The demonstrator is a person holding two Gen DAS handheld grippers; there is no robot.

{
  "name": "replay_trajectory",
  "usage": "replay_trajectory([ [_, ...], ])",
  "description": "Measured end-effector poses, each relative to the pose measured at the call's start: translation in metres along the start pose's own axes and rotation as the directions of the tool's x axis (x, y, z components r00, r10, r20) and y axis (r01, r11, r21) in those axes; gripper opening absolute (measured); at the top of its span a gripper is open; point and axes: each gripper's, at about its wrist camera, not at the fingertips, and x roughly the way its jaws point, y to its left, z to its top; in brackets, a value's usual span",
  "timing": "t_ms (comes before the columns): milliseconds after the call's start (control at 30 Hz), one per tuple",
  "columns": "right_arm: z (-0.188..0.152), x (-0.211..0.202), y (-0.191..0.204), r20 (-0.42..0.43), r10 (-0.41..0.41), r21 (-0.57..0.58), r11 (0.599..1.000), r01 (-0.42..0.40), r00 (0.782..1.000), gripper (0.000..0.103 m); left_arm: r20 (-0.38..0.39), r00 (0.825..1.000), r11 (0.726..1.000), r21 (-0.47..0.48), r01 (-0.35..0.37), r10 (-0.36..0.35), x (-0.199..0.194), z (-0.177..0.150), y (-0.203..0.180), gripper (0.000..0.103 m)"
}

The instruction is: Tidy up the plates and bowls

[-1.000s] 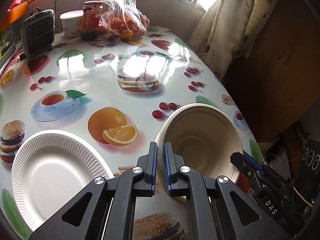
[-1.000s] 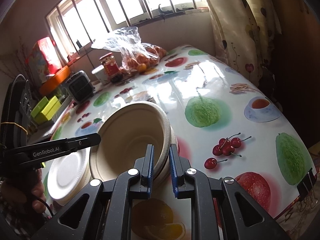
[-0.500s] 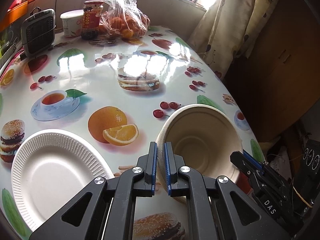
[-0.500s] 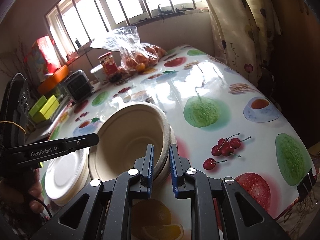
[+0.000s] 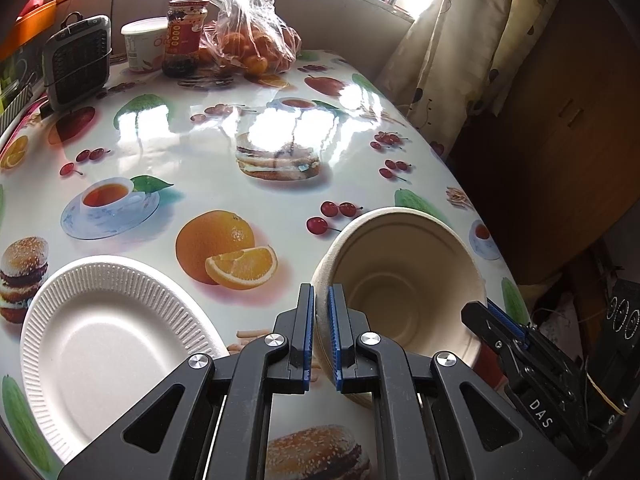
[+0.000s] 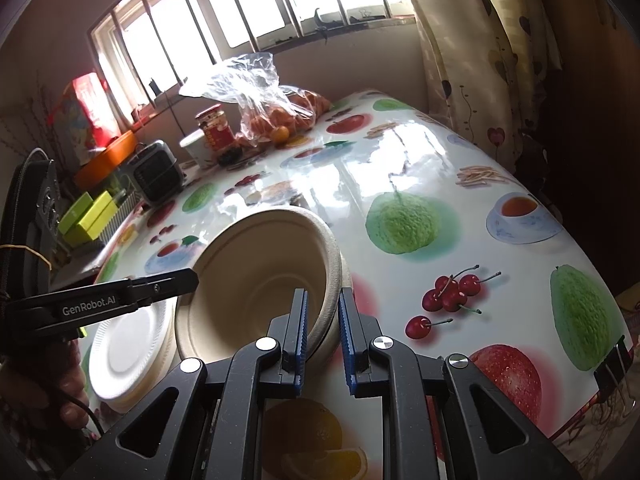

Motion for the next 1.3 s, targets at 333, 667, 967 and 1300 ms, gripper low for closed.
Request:
replay_trajectory([
  [333,-0.0008,0.0003,-0.0011,-0.002,-0.002,0.002,1.000,0.002,1.000,0.021,0.004,1.000,1.000,0.002,0.004,-0.004,-0.0007,-0.0002,-0.0004,0.008],
  [667,-0.0013,0.0016,-0.0029,-0.004,-0.008,0.007,1.000,0.008,1.000,0.026,0.005,1.000,1.000,0.002,0.004,-0.004,-0.0011,-0.0005,-0.0003,0.008],
  [967,-0.0012,0.0022,-0.0058,-0.004,-0.006,0.022,1.000,0.007,1.000,0.044,0.015,1.000,1.000,0.019,-0.024,0.024,-0.0016,-0.0010,-0.0016,0.021],
  [1300,0.0010,-0.0027,-0.0082,0.005,-0.001,0.044,0.999,0.000,1.000,0.050,0.038,0.999,0.998,0.047,-0.035,0.033,-0.0088,-0.0041,-0.0013,0.040],
])
